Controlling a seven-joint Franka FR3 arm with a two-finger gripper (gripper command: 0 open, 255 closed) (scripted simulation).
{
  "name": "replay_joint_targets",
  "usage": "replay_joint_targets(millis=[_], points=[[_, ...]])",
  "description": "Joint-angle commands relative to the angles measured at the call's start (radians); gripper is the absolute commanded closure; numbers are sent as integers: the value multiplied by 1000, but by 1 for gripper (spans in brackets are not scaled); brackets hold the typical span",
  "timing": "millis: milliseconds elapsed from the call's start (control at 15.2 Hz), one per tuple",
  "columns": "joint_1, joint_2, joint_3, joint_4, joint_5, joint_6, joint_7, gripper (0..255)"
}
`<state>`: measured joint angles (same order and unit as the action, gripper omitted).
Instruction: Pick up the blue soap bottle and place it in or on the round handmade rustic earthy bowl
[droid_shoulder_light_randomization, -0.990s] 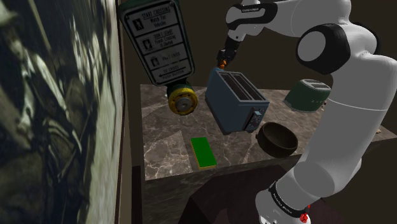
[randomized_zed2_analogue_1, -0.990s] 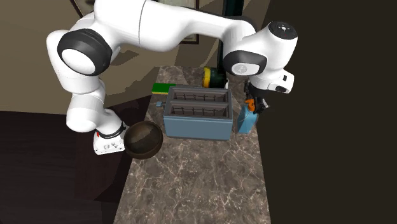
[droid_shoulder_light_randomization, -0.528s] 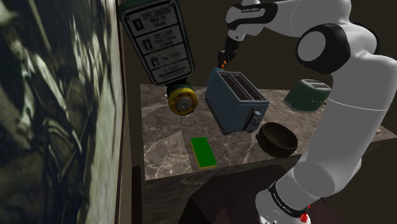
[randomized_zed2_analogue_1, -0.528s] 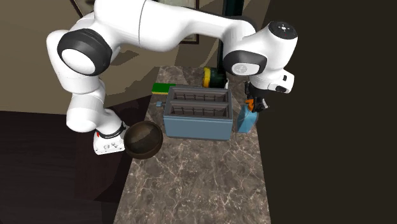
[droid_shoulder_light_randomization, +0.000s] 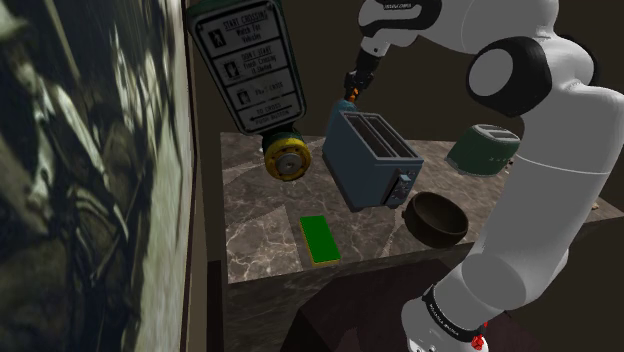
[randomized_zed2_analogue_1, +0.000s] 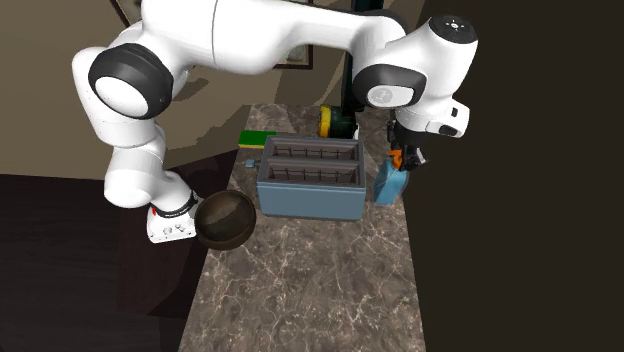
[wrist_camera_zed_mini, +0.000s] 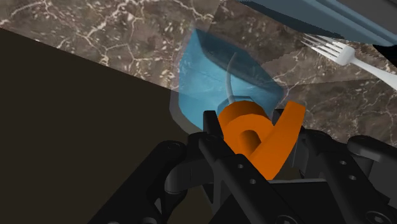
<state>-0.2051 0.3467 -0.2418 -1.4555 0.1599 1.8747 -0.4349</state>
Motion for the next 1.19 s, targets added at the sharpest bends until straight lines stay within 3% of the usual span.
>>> replay_joint_targets(millis=[0,1122], points=[[-1,0,-1,27,-1,-27,3,255],[-28,54,-3,339,8,-285,20,255]])
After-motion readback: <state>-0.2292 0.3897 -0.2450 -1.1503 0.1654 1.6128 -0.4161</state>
